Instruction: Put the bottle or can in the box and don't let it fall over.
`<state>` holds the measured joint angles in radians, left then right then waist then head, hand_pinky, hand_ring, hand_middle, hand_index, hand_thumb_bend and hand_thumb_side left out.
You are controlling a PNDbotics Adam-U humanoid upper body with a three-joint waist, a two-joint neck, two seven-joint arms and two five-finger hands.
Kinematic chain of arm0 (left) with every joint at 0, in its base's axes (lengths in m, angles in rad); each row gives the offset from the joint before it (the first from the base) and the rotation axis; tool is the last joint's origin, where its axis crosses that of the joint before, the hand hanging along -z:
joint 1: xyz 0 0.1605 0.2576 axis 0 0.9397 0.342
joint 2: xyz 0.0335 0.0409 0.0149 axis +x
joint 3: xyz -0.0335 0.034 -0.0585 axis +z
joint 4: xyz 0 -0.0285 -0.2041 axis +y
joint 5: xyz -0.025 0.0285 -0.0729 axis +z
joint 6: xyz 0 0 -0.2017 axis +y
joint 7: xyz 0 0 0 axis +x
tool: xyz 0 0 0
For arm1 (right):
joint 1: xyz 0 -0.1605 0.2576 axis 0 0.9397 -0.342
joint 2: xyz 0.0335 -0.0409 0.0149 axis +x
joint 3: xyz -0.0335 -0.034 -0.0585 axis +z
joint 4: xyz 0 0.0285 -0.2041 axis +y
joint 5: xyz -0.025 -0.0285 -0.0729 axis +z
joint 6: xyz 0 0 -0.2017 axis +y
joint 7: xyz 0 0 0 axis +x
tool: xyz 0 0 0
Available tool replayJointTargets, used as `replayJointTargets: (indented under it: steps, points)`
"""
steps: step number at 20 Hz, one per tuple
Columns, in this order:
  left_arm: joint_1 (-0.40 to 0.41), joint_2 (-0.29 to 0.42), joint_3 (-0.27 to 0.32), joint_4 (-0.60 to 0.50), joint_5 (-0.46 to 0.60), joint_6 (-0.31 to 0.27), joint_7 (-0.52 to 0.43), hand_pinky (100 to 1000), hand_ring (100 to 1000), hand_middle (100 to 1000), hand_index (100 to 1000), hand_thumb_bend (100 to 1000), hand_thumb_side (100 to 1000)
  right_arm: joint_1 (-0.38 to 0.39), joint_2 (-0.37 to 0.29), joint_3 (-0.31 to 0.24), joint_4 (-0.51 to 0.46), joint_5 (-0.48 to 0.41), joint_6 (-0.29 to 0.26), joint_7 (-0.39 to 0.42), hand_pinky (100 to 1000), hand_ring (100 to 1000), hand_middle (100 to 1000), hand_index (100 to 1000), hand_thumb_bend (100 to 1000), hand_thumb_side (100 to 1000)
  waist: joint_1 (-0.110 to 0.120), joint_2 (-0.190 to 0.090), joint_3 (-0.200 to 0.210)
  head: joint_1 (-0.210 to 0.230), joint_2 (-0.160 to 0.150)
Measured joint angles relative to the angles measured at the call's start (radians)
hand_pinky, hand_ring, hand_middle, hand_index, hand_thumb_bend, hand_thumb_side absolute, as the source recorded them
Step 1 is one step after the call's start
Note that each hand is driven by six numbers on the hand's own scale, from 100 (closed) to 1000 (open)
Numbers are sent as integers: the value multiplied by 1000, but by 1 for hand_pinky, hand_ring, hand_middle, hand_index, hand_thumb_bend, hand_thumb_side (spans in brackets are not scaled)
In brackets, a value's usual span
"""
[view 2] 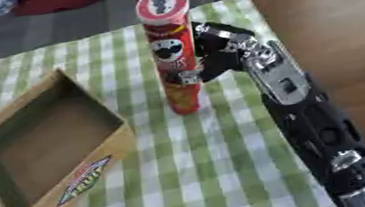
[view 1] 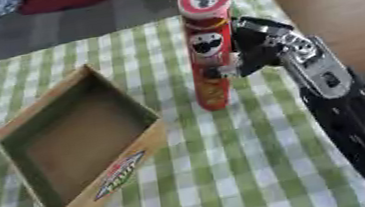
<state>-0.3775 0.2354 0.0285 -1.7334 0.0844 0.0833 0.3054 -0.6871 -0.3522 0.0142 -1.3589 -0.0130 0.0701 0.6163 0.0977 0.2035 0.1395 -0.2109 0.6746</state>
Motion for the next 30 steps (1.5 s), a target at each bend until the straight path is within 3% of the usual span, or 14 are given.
replayJointTargets:
  steps: [30]
  points:
    - [-3,-8,-5,-5,3,4,-4,701,1000,1000,812,100,730,-36,31,18,30,9,32,23,924,1000,1000,995,445,123,1,3,5,-8,-9]
